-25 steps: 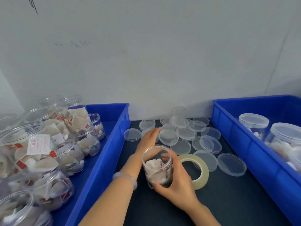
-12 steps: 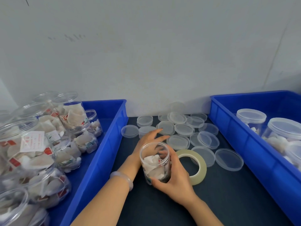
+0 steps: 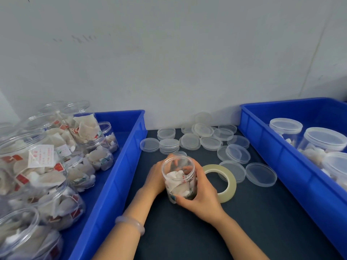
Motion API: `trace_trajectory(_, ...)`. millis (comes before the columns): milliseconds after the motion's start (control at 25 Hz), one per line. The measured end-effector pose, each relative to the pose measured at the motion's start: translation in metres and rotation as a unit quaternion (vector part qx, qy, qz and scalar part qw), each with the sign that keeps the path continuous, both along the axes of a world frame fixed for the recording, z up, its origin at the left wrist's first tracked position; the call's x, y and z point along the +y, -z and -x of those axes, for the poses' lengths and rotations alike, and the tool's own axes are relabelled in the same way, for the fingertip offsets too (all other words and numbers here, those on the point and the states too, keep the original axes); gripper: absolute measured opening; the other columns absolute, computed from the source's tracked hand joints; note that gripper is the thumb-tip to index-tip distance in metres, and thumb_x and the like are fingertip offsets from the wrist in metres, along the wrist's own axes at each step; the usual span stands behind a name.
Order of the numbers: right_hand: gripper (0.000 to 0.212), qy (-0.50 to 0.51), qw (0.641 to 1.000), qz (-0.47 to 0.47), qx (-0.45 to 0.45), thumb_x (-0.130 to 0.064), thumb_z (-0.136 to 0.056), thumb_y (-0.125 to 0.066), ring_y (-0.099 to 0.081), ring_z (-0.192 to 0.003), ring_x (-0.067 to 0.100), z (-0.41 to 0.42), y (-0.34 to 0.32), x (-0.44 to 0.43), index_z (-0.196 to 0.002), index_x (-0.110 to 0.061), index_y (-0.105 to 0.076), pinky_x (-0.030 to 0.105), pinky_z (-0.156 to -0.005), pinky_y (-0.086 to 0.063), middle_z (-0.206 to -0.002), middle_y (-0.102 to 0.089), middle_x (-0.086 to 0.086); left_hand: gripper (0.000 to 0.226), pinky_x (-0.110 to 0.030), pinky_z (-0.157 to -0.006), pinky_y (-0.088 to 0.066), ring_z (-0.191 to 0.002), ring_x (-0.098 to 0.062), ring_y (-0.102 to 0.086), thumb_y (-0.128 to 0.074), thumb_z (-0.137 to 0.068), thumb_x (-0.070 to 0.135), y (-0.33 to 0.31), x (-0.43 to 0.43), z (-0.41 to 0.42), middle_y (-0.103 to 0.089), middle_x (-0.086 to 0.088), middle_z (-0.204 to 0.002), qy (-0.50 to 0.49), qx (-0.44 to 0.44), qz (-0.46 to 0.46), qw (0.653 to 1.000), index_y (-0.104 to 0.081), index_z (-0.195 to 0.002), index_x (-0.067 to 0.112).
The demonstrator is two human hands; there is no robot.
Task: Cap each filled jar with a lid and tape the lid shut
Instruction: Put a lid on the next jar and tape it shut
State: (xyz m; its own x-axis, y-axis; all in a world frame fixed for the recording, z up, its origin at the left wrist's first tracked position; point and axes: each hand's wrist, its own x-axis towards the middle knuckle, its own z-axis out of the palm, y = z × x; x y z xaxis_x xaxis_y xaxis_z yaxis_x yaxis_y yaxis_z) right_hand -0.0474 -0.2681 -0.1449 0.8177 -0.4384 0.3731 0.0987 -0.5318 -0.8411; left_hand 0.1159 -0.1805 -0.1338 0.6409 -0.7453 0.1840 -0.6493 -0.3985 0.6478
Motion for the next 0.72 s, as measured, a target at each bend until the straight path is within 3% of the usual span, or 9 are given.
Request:
trace_trajectory(80,0.094,0.001,1.0,-0.001,0.002,-0.047,-0.062,-0.081,-0.055,-0.118,-0.006,0.001,0.0,0.0,-0.139,-0.059,-0.027,0.019,-0.09,-0.045,-0.131,-0.053,-0.03,0.019,-0.03,-0.073,-0.053,-0.086,-0.012,-0.066,-0.061,-0.077,0.056,0.0,0.004,0.004,-0.066,0.015,-0.083,-0.046,0.004,0.04,0.998,-0.056,-0.081,0.038)
trace_trajectory(200,0.097,-0.002,1.0,-0.006,0.01,-0.049,-0.061,-0.081,-0.054,-0.117,-0.007,0.002,0.0,-0.001,-0.139,-0.06,-0.024,0.017,-0.09,-0.044,-0.129,-0.052,-0.032,0.021,-0.024,-0.074,-0.053,-0.087,-0.012,-0.067,-0.075,-0.085,0.018,-0.012,0.005,0.012,-0.067,0.01,-0.088,-0.128,0.045,0.181,0.974,-0.058,-0.089,0.028)
trace_trajectory(280,0.098,-0.004,1.0,-0.01,0.017,-0.05,-0.061,-0.081,-0.054,-0.117,-0.007,0.002,0.001,-0.001,-0.139,-0.06,-0.023,0.018,-0.091,-0.044,-0.129,-0.051,-0.033,0.019,-0.028,-0.082,-0.057,-0.096,-0.017,-0.069,-0.067,-0.091,0.007,-0.028,0.01,0.02,-0.065,0.004,-0.099,-0.174,0.095,0.352,0.915,-0.056,-0.098,0.021)
trace_trajectory(360,0.1,-0.007,1.0,-0.01,0.023,-0.05,-0.061,-0.082,-0.054,-0.117,-0.007,0.002,0.002,-0.002,-0.141,-0.059,-0.023,0.018,-0.091,-0.043,-0.129,-0.05,-0.034,0.015,-0.03,-0.079,-0.06,-0.097,-0.018,-0.072,-0.057,-0.098,0.009,-0.047,0.023,0.027,-0.066,-0.001,-0.108,-0.177,0.181,0.518,0.817,-0.058,-0.102,0.024)
trace_trajectory(400,0.1,-0.009,1.0,-0.01,0.024,-0.05,-0.061,-0.082,-0.054,-0.117,-0.007,0.002,0.002,-0.002,-0.141,-0.058,-0.023,0.018,-0.092,-0.043,-0.13,-0.05,-0.033,0.017,-0.028,-0.074,-0.061,-0.094,-0.017,-0.073,-0.057,-0.1,0.011,-0.056,0.03,0.028,-0.069,-0.001,-0.109,-0.17,0.222,0.551,0.786,-0.062,-0.102,0.026)
trace_trajectory(440,0.101,-0.009,1.0,-0.01,0.025,-0.05,-0.061,-0.083,-0.054,-0.117,-0.007,0.002,0.002,-0.002,-0.142,-0.057,-0.023,0.018,-0.092,-0.043,-0.13,-0.051,-0.033,0.018,-0.025,-0.069,-0.06,-0.091,-0.015,-0.074,-0.059,-0.098,0.011,-0.064,0.034,0.03,-0.071,0.0,-0.108,-0.153,0.263,0.544,0.782,-0.066,-0.101,0.028)
trace_trajectory(520,0.098,-0.009,1.0,-0.008,0.022,-0.049,-0.062,-0.083,-0.054,-0.118,-0.008,0.002,0.0,-0.001,-0.141,-0.057,-0.025,0.018,-0.092,-0.044,-0.13,-0.052,-0.032,0.017,-0.021,-0.067,-0.056,-0.09,-0.01,-0.073,-0.065,-0.094,0.011,-0.076,0.034,0.037,-0.074,0.001,-0.105,-0.113,0.291,0.418,0.853,-0.071,-0.098,0.027)
trace_trajectory(600,0.09,-0.005,1.0,-0.006,0.02,-0.049,-0.062,-0.083,-0.055,-0.116,-0.007,0.002,-0.001,-0.001,-0.135,-0.058,-0.03,0.024,-0.093,-0.048,-0.127,-0.056,-0.032,0.018,-0.015,-0.073,-0.049,-0.095,-0.004,-0.069,-0.064,-0.094,0.015,-0.081,0.024,0.044,-0.074,0.01,-0.099,-0.065,0.219,0.253,0.94,-0.071,-0.096,0.032)
trace_trajectory(720,0.083,0.003,1.0,-0.005,0.019,-0.051,-0.063,-0.082,-0.057,-0.113,-0.007,0.002,0.0,-0.002,-0.13,-0.06,-0.034,0.028,-0.091,-0.051,-0.123,-0.058,-0.031,0.025,-0.016,-0.072,-0.048,-0.099,-0.009,-0.066,-0.063,-0.095,0.02,-0.085,0.006,0.047,-0.067,0.022,-0.088,-0.025,0.103,0.096,0.99,-0.068,-0.09,0.044)
